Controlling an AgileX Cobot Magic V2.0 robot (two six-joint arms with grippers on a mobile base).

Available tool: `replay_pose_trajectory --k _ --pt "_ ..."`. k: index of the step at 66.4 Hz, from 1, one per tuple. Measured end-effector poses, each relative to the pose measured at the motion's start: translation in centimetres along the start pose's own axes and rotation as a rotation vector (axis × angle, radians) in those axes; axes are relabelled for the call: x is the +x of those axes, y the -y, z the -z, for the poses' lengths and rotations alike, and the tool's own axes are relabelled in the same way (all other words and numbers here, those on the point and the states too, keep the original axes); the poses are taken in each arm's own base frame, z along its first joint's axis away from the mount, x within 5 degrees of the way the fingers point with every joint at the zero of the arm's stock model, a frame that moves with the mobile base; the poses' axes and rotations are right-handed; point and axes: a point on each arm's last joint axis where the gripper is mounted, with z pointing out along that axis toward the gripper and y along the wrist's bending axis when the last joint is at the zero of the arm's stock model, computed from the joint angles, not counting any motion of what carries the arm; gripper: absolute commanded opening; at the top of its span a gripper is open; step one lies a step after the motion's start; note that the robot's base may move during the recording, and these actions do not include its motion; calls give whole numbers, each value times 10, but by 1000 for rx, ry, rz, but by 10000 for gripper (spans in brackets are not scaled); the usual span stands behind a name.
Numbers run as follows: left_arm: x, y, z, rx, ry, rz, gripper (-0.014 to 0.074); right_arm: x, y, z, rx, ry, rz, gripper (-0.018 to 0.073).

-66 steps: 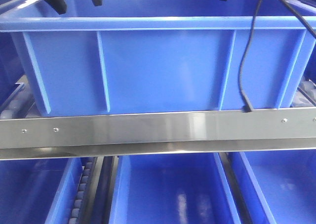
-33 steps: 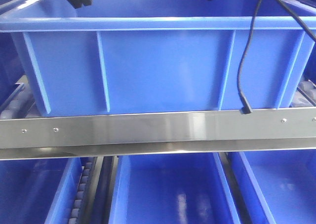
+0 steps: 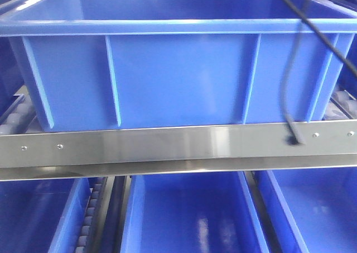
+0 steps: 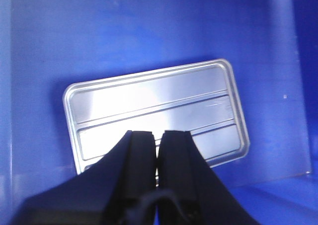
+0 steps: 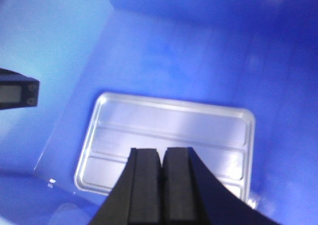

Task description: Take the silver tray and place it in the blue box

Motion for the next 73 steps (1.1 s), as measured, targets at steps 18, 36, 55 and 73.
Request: replay_pose_trajectory --k 18,36,55,73 --pt "41 -7 29 52 135 -57 -5 27 5 54 -14 142 107 53" --pt "101 -31 87 74 308 -262 -4 83 15 104 -27 357 150 53" --pt "185 -68 137 147 685 -283 -6 159 28 161 -31 442 172 53" --pt "252 -94 171 153 669 -289 -6 203 35 219 -44 579 173 50"
